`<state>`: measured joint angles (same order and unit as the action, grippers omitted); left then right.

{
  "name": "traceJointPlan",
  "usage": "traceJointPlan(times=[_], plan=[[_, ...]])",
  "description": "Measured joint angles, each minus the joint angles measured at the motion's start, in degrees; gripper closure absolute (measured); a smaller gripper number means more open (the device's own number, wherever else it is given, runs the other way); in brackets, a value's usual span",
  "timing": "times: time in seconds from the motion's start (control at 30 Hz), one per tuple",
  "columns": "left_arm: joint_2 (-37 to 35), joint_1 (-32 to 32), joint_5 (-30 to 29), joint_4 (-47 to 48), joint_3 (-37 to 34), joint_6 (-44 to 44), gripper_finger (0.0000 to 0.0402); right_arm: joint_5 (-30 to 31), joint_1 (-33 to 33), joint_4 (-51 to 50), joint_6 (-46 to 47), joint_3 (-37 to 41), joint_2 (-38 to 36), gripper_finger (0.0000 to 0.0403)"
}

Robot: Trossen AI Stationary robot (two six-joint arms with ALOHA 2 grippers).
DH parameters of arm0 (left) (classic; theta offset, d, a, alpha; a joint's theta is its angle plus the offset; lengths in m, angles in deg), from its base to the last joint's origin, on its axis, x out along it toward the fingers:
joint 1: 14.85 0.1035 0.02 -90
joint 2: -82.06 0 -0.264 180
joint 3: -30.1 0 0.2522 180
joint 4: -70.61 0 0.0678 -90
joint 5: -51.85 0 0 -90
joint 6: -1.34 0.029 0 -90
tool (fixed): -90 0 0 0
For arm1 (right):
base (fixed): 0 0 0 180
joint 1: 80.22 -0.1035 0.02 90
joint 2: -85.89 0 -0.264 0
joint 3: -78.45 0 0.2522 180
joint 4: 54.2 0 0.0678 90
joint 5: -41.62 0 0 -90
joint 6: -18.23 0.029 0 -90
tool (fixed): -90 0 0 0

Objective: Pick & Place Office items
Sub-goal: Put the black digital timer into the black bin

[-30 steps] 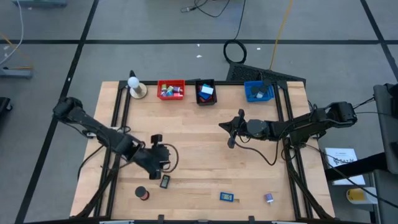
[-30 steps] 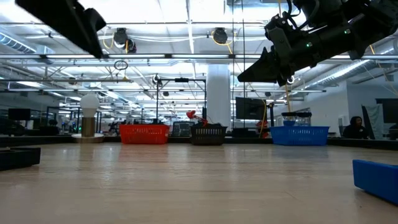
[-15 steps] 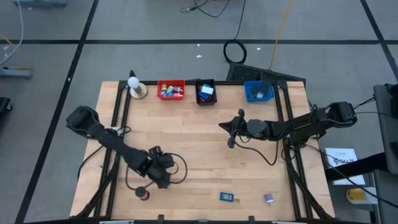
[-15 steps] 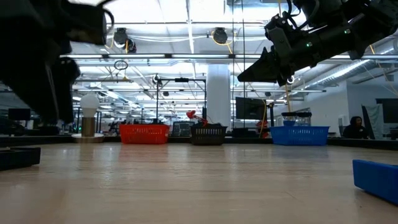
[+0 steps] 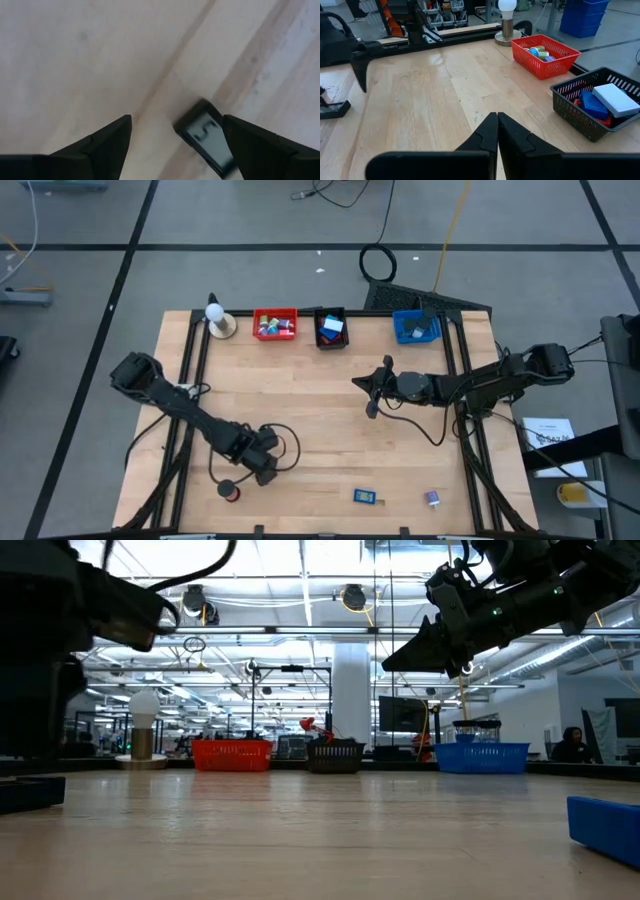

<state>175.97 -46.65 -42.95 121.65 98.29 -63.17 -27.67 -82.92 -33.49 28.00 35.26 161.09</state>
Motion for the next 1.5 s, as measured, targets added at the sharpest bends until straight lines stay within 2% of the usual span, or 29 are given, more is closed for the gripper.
traceJointPlan(times=[0.33,0.53,0.73,1.03,1.17,1.3,1.5], plan=[[0.6,-2.6,-0.4,-0.9,0.0,-5.4,0.0052,0.0,0.0,0.0,0.0,0.0,0.0,0.0399],[4.3,-2.6,-0.7,-4.4,0.0,-4.8,0.0052,0.0,0.0,0.0,0.0,0.0,0.0,0.0399],[5.4,-2.3,-0.7,-4.6,0.1,-4.1,0.0089,0.0,0.0,0.1,0.0,0.0,0.0,0.0399],[5.4,-1.8,-1.7,-2.4,0.0,1.3,0.0207,0.0,0.0,0.0,0.0,0.0,0.0,0.0399],[5.3,-0.5,-2.7,-2.7,0.0,5.4,0.0243,0.0,0.0,0.0,0.0,0.0,0.0,0.0399],[5.4,1.5,-5.2,-2.9,0.0,10.1,0.0238,0.0,0.0,0.0,0.0,0.0,0.0,0.0399],[5.5,3.5,-4.4,-2.8,-0.1,14.9,0.0202,0.0,0.0,0.0,0.0,0.0,0.0,0.0399]])
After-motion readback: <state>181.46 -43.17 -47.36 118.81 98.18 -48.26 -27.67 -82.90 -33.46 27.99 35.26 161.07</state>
